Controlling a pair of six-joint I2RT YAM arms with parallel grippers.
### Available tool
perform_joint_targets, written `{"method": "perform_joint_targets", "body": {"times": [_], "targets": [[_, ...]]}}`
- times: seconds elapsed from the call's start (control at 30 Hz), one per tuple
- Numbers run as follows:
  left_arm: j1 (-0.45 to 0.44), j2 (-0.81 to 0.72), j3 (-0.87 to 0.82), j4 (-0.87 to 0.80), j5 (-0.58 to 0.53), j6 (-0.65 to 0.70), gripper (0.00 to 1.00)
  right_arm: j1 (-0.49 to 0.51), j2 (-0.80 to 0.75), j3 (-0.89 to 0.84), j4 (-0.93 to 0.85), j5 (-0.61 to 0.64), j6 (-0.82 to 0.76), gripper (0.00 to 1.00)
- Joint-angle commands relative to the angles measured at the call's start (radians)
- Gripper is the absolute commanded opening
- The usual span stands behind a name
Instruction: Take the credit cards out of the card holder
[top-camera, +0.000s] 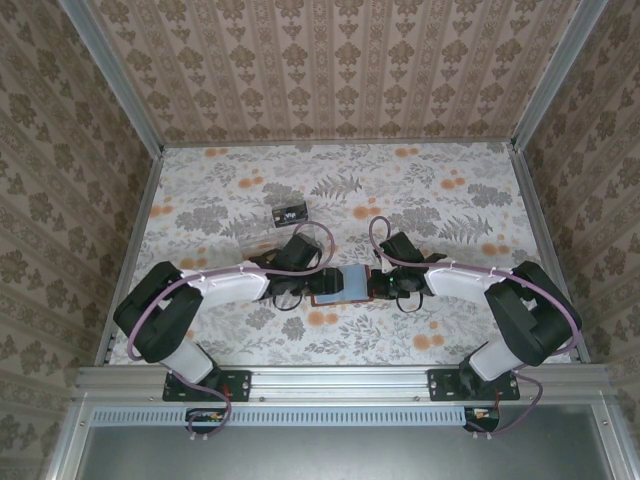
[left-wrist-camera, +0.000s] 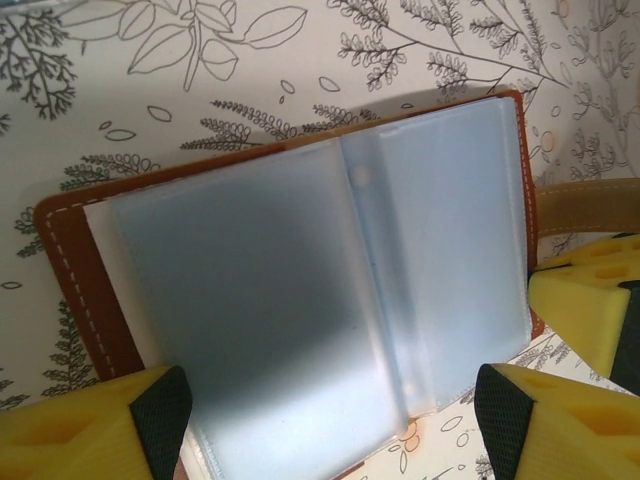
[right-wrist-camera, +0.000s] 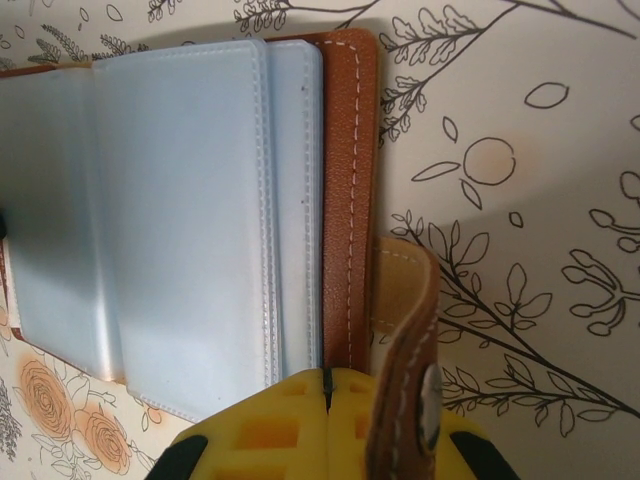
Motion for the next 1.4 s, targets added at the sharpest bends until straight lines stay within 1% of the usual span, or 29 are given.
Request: {"method": "perform_joint_targets", "body": {"times": [0.0,0.07,0.2,0.33,0.57,0.73,0.8,0.87,0.93,1.0,1.1,1.13,1.2,1.27,1.3,1.33,1.37], "targets": [[-0.017,0.041,-0.011,0.021,0.020,-0.027,0.79,0.008,0.040,-0.001,-0.023,0.018,0.009,0.04],[-0.023,0.060,-0.003,0.056,0.041,-0.028,0.79,0.009,0.039,-0.002,-0.023,0.016,0.011,0.04],[-0.030,0.076,0.021,0.071,0.063,-0.023,0.79,0.009,0.034,-0.003,-0.027,0.016,0.010,0.04],[-0.030,0.056,0.031,0.063,0.060,-0.012,0.81,0.009,0.026,0.000,-0.032,0.018,0.009,0.04],[-0.031,0.039,0.038,0.110,0.103,0.005,0.81,0.009,0.030,0.006,-0.028,0.013,0.011,0.04],[-0.030,0.028,0.040,0.103,0.092,0.003,0.82,0.009,0.016,0.006,-0.041,0.022,0.007,0.05],[-0.030,0.007,0.041,0.076,0.067,0.007,0.83,0.009,0.004,0.009,-0.051,0.026,0.006,0.08],[-0.028,-0.032,0.044,0.036,0.030,0.019,0.84,0.009,-0.019,0.015,-0.065,0.036,0.004,0.12],[-0.026,-0.078,0.051,-0.015,-0.014,0.033,0.87,0.009,-0.049,0.029,-0.085,0.051,-0.001,0.19],[-0.027,-0.130,0.062,-0.079,-0.075,0.050,0.91,0.008,-0.088,0.046,-0.109,0.070,-0.009,0.26],[-0.025,-0.231,0.074,-0.189,-0.205,0.077,0.98,0.008,-0.158,0.076,-0.150,0.108,-0.026,0.37],[-0.024,-0.272,0.074,-0.227,-0.259,0.087,1.00,0.007,-0.187,0.087,-0.165,0.126,-0.033,0.40],[-0.020,-0.354,0.072,-0.297,-0.370,0.106,1.00,0.005,-0.239,0.103,-0.194,0.168,-0.048,0.46],[-0.011,-0.453,0.063,-0.369,-0.512,0.126,1.00,-0.001,-0.303,0.116,-0.218,0.241,-0.059,0.58],[-0.007,-0.495,0.057,-0.399,-0.572,0.127,1.00,-0.005,-0.330,0.118,-0.227,0.277,-0.067,0.61],[0.001,-0.546,0.041,-0.426,-0.661,0.133,1.00,-0.009,-0.365,0.117,-0.233,0.326,-0.075,0.67],[0.011,-0.599,0.022,-0.452,-0.739,0.139,1.00,-0.011,-0.400,0.114,-0.235,0.389,-0.081,0.76]]}}
